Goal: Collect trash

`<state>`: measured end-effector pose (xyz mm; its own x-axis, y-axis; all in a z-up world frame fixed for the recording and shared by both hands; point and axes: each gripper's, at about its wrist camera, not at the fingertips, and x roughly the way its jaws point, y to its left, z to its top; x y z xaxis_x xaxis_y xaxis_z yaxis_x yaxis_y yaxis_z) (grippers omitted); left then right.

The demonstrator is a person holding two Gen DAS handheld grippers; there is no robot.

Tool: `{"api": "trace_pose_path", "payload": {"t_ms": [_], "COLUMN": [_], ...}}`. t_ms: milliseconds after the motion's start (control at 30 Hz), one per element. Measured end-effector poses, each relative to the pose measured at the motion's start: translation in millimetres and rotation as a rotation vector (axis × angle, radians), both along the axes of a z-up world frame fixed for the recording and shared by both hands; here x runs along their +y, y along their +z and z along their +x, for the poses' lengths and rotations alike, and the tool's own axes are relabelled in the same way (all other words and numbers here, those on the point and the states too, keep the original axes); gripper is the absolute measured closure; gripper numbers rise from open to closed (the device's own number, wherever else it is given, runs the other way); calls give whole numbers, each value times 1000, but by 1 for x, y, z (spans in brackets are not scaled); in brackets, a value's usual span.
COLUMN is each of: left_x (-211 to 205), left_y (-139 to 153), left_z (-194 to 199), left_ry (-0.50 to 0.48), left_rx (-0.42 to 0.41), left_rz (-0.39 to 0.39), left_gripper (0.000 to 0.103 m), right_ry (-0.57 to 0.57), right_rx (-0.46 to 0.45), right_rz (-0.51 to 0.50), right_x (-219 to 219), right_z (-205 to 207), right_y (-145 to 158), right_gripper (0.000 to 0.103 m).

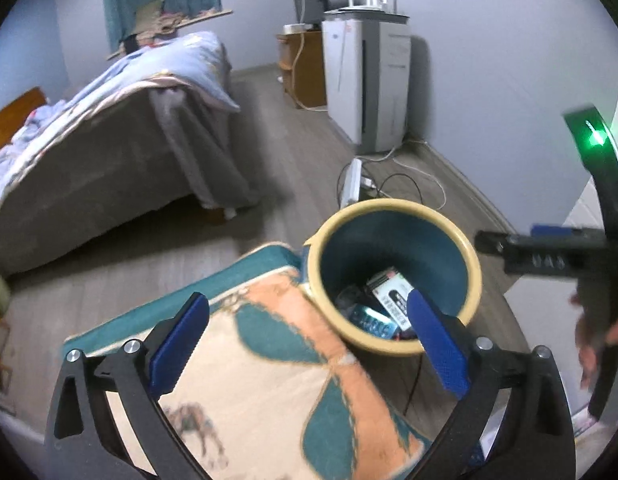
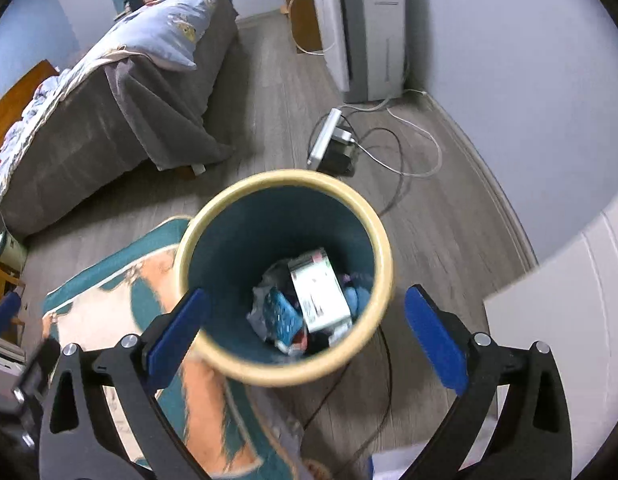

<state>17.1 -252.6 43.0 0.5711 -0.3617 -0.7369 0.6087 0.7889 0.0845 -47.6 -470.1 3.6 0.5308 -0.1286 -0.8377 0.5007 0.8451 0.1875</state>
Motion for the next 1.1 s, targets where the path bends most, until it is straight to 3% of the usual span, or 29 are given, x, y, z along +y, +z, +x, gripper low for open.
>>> {"api": "trace_pose_path", "payload": {"t_ms": [167, 267, 367, 433, 500, 667, 1100], "left_x": [31, 45, 50, 46, 45, 36, 46], "left_y": [9, -2, -13, -14, -13, -21, -16], "left_z": [-29, -33, -23, -15, -14, -14, -12], "left_ry": [66, 75, 83, 76, 56, 3, 12], "left_rx": [26, 21, 26, 45, 17, -4, -16], "left_rz": [55, 20, -42, -43, -74, -27, -50], "left_gripper": [5, 5, 5, 5, 5, 5, 5], "right_ry": [3, -15, -1, -4, -24, -42, 13], "right_rx": [2, -23, 5, 17, 23, 59, 71], "right_rz": [-94, -92, -86, -123, -123, -96, -126], "right_x": [24, 30, 28, 23, 19, 17, 39], "right_z": [-36, -47, -37, -31, -30, -24, -13], "right_y": [21, 16, 1, -6, -11, -27, -26], "right_gripper": [6, 6, 6, 6, 6, 6, 6]}}
